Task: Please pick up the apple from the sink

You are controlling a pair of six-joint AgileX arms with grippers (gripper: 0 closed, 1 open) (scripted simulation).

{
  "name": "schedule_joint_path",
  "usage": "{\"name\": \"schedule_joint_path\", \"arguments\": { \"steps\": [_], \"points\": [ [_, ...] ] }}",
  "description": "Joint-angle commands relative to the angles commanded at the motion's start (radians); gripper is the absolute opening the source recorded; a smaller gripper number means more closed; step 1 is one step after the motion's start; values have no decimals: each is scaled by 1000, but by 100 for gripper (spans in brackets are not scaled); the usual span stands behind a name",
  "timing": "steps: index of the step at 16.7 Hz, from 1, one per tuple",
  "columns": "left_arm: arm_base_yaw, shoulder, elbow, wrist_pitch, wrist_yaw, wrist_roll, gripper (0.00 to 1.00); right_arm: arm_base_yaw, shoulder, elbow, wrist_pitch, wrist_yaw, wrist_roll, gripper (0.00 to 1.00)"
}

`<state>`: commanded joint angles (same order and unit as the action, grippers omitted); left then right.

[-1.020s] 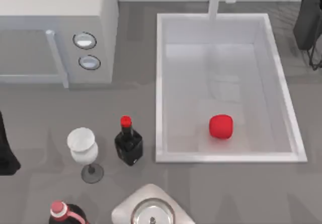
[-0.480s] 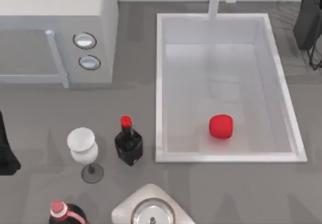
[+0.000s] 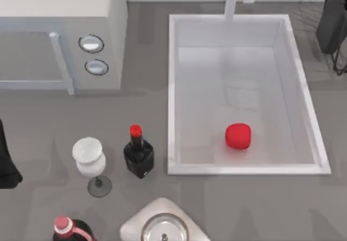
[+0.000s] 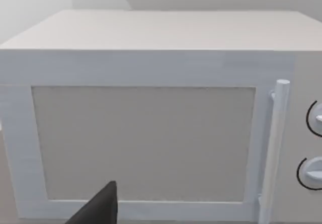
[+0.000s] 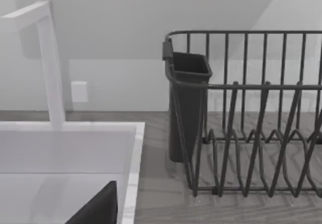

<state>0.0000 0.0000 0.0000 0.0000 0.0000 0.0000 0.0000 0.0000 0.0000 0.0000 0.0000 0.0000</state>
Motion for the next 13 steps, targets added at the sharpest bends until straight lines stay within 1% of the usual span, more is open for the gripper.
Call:
{"name": "schedule_joint_path", "arguments": {
  "steps": [8,11,13],
  "points": [
    [0,0,0,0,0,0,100,5,28,23,-14,0,5,100],
    [0,0,0,0,0,0,100,27,138,116,-71,1,27,100],
    [0,0,0,0,0,0,100,50,255,215,-131,1,51,100]
  ]
}}
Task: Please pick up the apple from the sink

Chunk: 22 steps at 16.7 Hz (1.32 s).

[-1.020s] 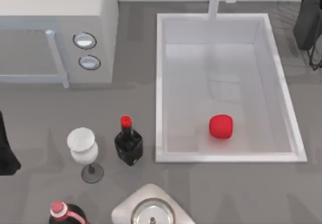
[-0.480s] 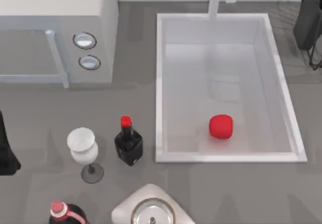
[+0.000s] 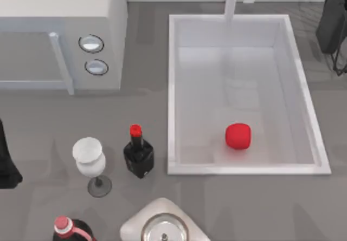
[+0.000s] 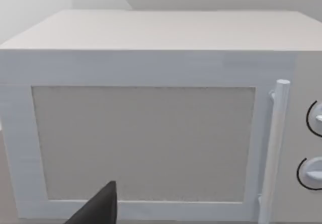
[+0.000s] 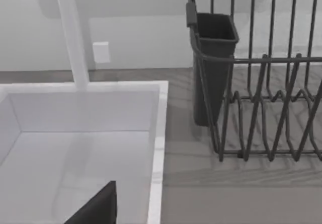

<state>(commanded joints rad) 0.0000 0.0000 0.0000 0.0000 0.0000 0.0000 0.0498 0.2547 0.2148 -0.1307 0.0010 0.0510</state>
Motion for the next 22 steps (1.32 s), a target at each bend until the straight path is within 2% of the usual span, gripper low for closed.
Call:
{"name": "schedule_joint_path", "arguments": {
  "steps": [5,16,22],
  "points": [
    [0,0,0,0,0,0,100,78,397,333,-205,1,81,100],
    [0,0,0,0,0,0,100,288,1462,1218,-751,3,301,100],
    [0,0,0,0,0,0,100,375,1902,1576,-974,3,392,100]
  ]
}}
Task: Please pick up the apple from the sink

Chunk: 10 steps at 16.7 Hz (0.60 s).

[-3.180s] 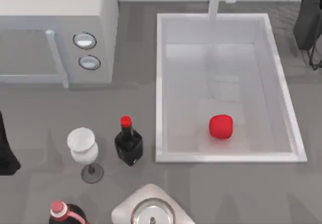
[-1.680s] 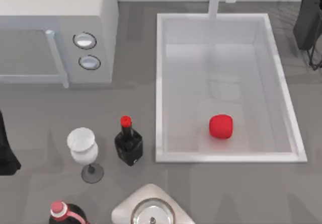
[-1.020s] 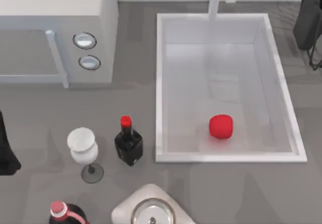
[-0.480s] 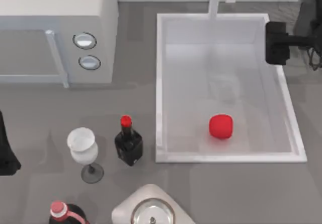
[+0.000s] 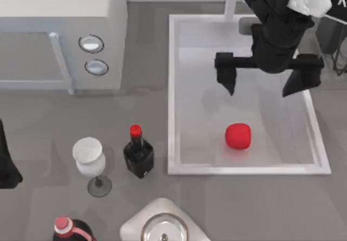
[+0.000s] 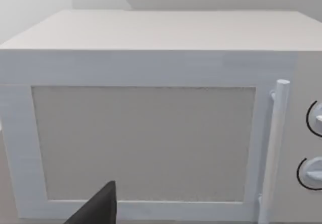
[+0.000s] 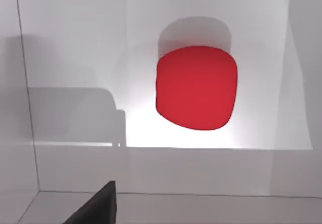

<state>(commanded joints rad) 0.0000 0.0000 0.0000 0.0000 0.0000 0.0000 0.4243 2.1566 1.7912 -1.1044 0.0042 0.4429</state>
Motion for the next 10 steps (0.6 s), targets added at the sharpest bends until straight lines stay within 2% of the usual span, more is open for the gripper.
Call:
{"name": "schedule_joint_path", "arguments": {
  "steps": [4,10],
  "points": [
    [0,0,0,0,0,0,100,27,136,109,-68,0,28,100],
    [0,0,0,0,0,0,100,23,144,114,-71,0,29,100]
  ]
}}
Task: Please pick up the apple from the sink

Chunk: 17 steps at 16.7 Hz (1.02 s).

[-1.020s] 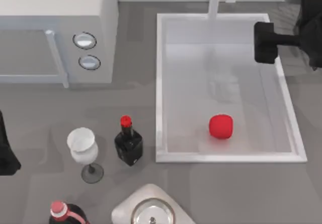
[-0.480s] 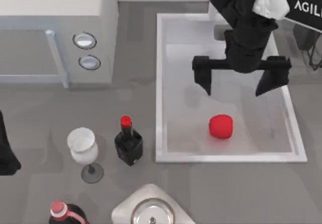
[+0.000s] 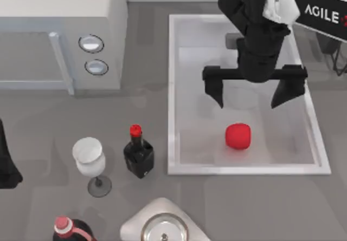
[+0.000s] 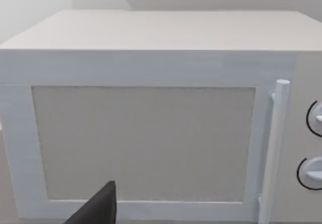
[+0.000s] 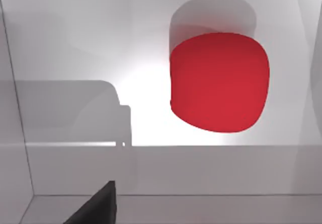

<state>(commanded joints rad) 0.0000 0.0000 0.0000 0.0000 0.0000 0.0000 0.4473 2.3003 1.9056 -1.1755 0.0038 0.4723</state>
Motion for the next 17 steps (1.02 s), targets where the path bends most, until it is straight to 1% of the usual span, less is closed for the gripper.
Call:
{"name": "schedule_joint_path", "arguments": {
  "steps": [2,4,9,11,13,17],
  "points": [
    [0,0,0,0,0,0,100,0,10,-9,15,0,0,100],
    [0,0,0,0,0,0,100,1,44,-38,72,1,1,100],
    [0,0,0,0,0,0,100,5,177,-149,346,2,3,100],
    [0,0,0,0,0,0,100,6,223,-187,421,3,4,100],
    [0,0,0,0,0,0,100,7,247,-206,452,3,5,100],
    [0,0,0,0,0,0,100,7,248,-206,454,3,5,100]
  ]
}}
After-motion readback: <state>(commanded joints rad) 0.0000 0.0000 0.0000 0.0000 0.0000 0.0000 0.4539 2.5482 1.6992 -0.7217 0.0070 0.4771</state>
